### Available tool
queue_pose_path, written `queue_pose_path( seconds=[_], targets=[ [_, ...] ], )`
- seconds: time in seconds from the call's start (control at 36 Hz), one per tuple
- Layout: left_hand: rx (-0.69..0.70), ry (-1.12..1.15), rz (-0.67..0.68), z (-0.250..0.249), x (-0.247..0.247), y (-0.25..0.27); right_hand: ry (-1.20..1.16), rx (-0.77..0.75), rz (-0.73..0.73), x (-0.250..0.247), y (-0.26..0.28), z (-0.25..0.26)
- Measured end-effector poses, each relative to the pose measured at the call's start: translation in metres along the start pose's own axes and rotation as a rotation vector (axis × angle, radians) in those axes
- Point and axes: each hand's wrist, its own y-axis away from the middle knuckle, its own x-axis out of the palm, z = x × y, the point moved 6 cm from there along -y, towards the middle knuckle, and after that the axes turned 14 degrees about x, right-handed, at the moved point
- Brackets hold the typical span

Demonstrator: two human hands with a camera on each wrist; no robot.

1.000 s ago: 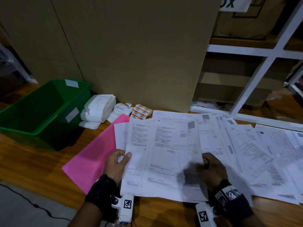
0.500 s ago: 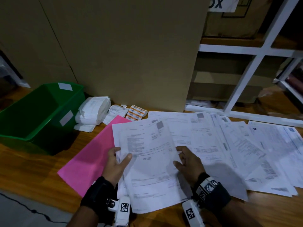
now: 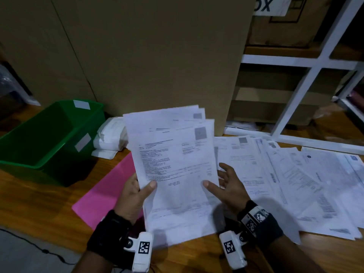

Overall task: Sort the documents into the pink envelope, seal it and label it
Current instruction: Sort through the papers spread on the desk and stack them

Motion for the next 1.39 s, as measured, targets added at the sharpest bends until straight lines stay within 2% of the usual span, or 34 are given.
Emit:
queue_pose_path(
  seconds=[0.11, 0.17, 0.28, 0.44, 0.61, 0.67, 0.75, 0.83, 0.92, 1.06, 1.19, 1.31, 1.39],
  targets=[
    [-0.025, 0.047, 0.015, -0.002, 0.008, -0.004, -0.045, -0.095, 0.118, 0.002, 0.006, 0.017],
    [-0.023, 0.043, 0.045, -0.003, 0.013, -0.005, 0.036, -0.187, 0.084, 0.001, 0.01, 0.025],
    [0.034, -0.034, 0.061, -0.004, 0.025, -0.007, 0.131, -0.254, -0.015, -0.003, 0.012, 0.03],
    [0.179, -0.166, 0.048, -0.031, 0.044, -0.021, 0.109, -0.368, -0.14, -0.011, 0.021, 0.063],
    [0.349, -0.201, 0.119, -0.071, 0.073, -0.037, 0.089, -0.459, -0.196, -0.025, 0.028, 0.101],
    [0.343, -0.226, 0.119, -0.067, 0.072, -0.04, 0.096, -0.464, -0.198, -0.027, 0.026, 0.101],
    [0.247, -0.231, 0.106, -0.043, 0.063, -0.04, 0.139, -0.411, -0.177, -0.028, 0.018, 0.087],
    [0.211, -0.296, 0.065, -0.022, 0.051, -0.035, 0.062, -0.39, -0.154, -0.028, 0.016, 0.071],
    [0.262, -0.366, 0.044, -0.014, 0.049, -0.03, 0.031, -0.391, -0.161, -0.028, 0.019, 0.062],
    [0.325, -0.502, 0.102, -0.009, 0.055, -0.025, 0.143, -0.459, -0.182, -0.027, 0.017, 0.06],
    [0.345, -0.538, 0.08, -0.007, 0.054, -0.02, 0.232, -0.462, -0.181, -0.027, 0.017, 0.051],
    [0.407, -0.702, 0.166, -0.012, 0.056, -0.024, 0.429, -0.58, -0.196, -0.024, 0.024, 0.059],
    [0.56, -0.744, 0.258, -0.028, 0.061, -0.028, 0.475, -0.77, -0.243, -0.023, 0.033, 0.074]
  ],
)
